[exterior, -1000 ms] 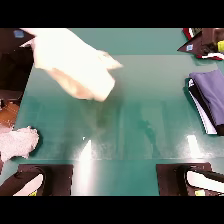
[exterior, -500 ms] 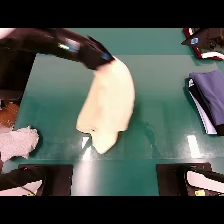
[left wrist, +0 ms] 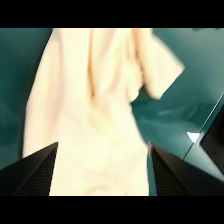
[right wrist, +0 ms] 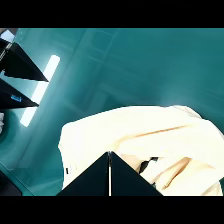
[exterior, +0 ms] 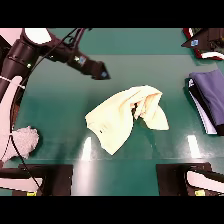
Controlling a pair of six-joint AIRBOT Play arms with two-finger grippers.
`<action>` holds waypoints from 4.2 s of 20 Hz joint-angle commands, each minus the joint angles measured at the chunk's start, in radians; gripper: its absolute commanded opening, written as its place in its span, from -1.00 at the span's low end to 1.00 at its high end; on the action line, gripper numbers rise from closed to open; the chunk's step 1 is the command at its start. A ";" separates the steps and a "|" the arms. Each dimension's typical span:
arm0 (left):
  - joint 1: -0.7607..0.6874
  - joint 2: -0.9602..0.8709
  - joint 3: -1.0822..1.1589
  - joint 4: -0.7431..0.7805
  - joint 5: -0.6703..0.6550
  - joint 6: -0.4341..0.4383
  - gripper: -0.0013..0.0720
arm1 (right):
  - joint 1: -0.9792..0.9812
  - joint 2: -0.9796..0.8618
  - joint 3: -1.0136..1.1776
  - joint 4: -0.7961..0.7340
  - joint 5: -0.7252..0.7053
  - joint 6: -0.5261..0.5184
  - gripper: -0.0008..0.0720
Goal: Fold the shirts.
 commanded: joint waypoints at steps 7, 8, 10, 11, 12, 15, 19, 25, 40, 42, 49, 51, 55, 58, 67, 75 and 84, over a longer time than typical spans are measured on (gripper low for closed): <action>0.152 0.009 -0.563 0.063 0.069 0.077 0.85 | 0.001 -0.001 0.001 -0.068 0.047 0.000 -0.92; 0.152 0.009 -0.591 0.063 0.101 0.087 0.85 | 0.001 -0.001 0.001 -0.078 0.051 0.000 -0.92; 0.152 0.009 -0.633 0.058 0.193 0.086 0.85 | 0.001 -0.001 -0.001 -0.076 0.051 0.000 -0.92; 0.152 0.009 -0.649 0.042 0.223 0.087 0.85 | 0.001 -0.001 -0.001 -0.076 0.051 0.000 -0.92; 0.152 0.009 -0.667 0.009 0.247 0.092 0.85 | 0.001 -0.001 -0.001 -0.076 0.051 0.000 -0.92; 0.143 0.006 -0.721 -0.105 0.281 0.167 0.85 | 0.001 -0.001 -0.001 -0.076 0.050 0.000 -0.92; 0.071 0.000 -0.723 -0.105 0.313 0.164 0.68 | 0.001 -0.001 -0.001 -0.076 0.051 0.000 -0.92; 0.112 0.039 -0.588 -0.084 0.198 0.156 -0.90 | 0.005 0.001 -0.021 -0.191 0.066 0.000 -0.92; 0.137 0.240 -0.410 0.026 0.180 0.154 -0.90 | 0.039 -0.024 -1.000 -0.092 -0.457 -0.040 0.44; 0.137 0.240 -0.410 0.026 0.181 0.154 -0.90 | 0.089 -0.031 -1.012 -0.093 -0.510 -0.040 0.44; 0.137 0.240 -0.410 0.027 0.179 0.154 -0.90 | 0.177 -0.029 -1.011 -0.103 -0.647 -0.062 -0.92; 0.138 0.248 -0.404 0.063 0.180 0.141 -0.90 | 0.170 0.005 -1.009 -0.112 -0.650 -0.076 -0.93; 0.138 0.337 -0.239 0.317 0.156 0.056 -0.90 | 0.069 0.213 -0.879 -0.238 -0.584 -0.070 -0.93; 0.138 0.435 -0.071 0.340 0.152 0.056 -0.90 | -0.037 0.365 -0.714 -0.274 -0.517 -0.068 -0.93; 0.138 0.613 0.346 0.299 0.022 -0.010 -0.90 | -0.199 0.577 -0.333 -0.280 -0.350 -0.068 -0.93; 0.137 0.608 0.236 0.231 0.043 -0.026 -0.90 | -0.225 0.411 -0.119 -0.278 -0.110 -0.028 -0.93; 0.138 0.111 -0.077 0.307 0.047 -0.008 -0.90 | 0.102 -0.044 -0.468 -0.467 -0.195 0.008 -0.93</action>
